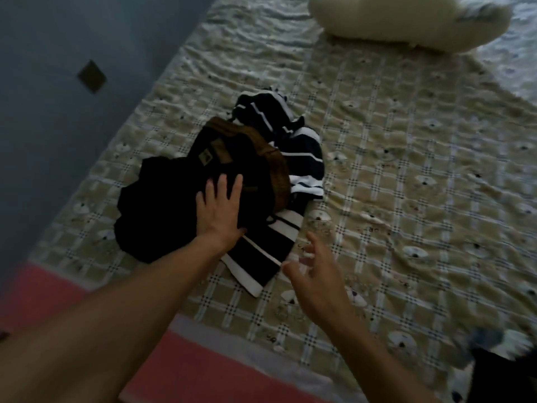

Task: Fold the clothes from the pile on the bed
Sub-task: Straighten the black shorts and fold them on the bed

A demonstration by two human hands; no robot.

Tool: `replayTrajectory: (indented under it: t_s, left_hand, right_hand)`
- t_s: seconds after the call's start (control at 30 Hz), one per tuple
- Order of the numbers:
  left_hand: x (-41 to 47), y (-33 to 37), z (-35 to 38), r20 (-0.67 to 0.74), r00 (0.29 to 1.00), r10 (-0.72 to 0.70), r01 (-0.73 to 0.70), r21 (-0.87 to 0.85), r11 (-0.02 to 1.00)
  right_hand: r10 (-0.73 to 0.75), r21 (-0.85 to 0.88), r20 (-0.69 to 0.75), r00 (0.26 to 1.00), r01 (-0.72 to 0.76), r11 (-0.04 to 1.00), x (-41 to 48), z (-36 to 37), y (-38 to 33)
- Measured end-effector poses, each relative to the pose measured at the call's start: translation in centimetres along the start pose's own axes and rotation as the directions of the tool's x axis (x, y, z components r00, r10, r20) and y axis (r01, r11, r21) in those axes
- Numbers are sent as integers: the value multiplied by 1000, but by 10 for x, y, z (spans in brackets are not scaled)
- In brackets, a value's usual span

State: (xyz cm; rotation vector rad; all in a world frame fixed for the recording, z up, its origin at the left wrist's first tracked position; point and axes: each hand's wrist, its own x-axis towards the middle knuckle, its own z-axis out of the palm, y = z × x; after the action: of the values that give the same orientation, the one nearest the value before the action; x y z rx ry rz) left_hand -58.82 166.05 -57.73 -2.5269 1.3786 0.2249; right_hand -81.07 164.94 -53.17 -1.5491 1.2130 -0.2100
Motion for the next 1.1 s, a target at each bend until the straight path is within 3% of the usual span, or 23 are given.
replayTrajectory:
  t_s: [0.07,0.17,0.27,0.33,0.43,0.53,0.67,0.7,0.87,0.93,1.0,1.1]
  left_hand:
    - [14,-4,-8,-13,1000,23,-24,-64,998]
    - [27,-20,-36,-46,999,-2,-19,-455,890]
    - [16,-41,-82,-100,990,96,-137,-784,605]
    - [-8,-53,-125,-147,975,165,-197,-917,347]
    - [-51,-55,-203,-155,972,174,-157,-988,-7]
    - [-90,-57,-269,-81,985,153,-52,-981,-188]
    - [-127,-60,-345,-79,986,147,-54,-985,-166]
    - [-134,-62,-361,-105,981,164,-83,-987,-134]
    - [-180,-40,-458,-209,917,340,-143,-967,-210]
    - [-204,-18,-490,-326,867,378,-320,-944,-80]
    - [-222,0,-513,-503,754,423,-587,-805,89]
    - [-227,2,-544,-582,658,477,-744,-598,297]
  right_hand:
    - [20,2,22,1000,-20,1000,3,13,3]
    - [43,42,21,999,-44,998,7,16,-1]
    - [43,70,-6,999,-42,997,11,1,-19]
    - [-25,-3,-45,999,25,1000,8,-17,-41]
    - [-209,-152,-83,974,195,969,-9,-49,-97]
    - [-368,-138,-129,921,351,926,-35,-94,-171]
    - [-402,53,-101,910,408,911,-89,-158,-261]
    - [-386,67,-120,915,395,916,-105,-172,-282]
    - [-425,25,-118,898,430,902,-180,-224,-376]
    - [-496,-119,-75,865,486,866,-205,-236,-407]
    - [-534,-280,-90,841,493,823,-228,-252,-433]
    - [-587,-434,-204,784,465,772,-261,-291,-462]
